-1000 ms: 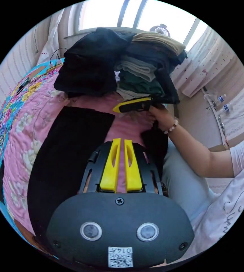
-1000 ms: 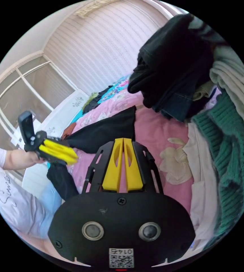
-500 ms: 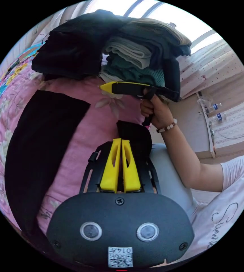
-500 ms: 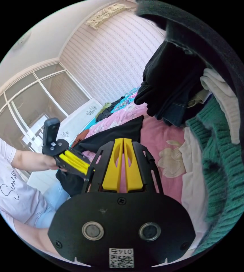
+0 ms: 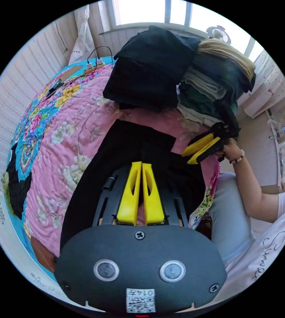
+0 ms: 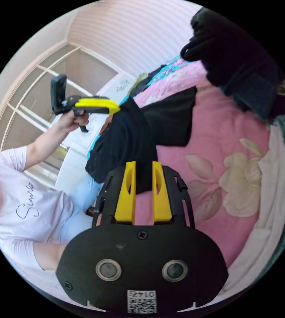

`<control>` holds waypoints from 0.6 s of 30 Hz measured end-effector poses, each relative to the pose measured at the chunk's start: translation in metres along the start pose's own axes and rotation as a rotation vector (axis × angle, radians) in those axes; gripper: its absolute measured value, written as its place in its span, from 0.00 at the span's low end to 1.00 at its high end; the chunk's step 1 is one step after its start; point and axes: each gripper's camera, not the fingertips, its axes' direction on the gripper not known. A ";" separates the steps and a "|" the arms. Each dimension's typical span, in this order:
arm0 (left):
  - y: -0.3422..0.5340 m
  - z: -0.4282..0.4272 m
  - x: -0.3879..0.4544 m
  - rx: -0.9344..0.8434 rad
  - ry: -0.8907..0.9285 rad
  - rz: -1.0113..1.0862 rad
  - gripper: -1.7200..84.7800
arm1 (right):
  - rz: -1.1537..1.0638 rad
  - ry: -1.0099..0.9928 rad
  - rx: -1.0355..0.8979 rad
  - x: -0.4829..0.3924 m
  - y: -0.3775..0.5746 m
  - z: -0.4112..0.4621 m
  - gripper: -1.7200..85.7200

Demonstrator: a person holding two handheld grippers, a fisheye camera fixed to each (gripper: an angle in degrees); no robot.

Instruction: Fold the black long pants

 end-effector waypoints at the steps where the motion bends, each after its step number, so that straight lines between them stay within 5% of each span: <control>1: 0.003 -0.006 0.000 0.013 0.008 -0.006 0.01 | -0.015 0.000 -0.032 -0.003 -0.002 0.005 0.04; 4: 0.022 -0.050 0.013 0.130 0.144 0.007 0.01 | -0.055 0.172 0.000 -0.021 -0.009 0.005 0.02; 8: 0.050 -0.113 0.070 0.279 0.354 0.174 0.01 | -0.171 0.440 0.440 -0.062 0.010 -0.036 0.02; 11: 0.061 -0.122 0.118 0.327 0.486 0.262 0.01 | -0.194 0.462 0.708 -0.074 0.038 -0.058 0.02; 15: 0.070 -0.105 0.149 0.301 0.407 0.292 0.01 | -0.098 0.310 0.497 -0.049 0.036 -0.048 0.02; 18: 0.084 -0.076 0.158 0.242 0.542 0.212 0.01 | -0.044 0.329 0.321 -0.040 0.027 -0.035 0.04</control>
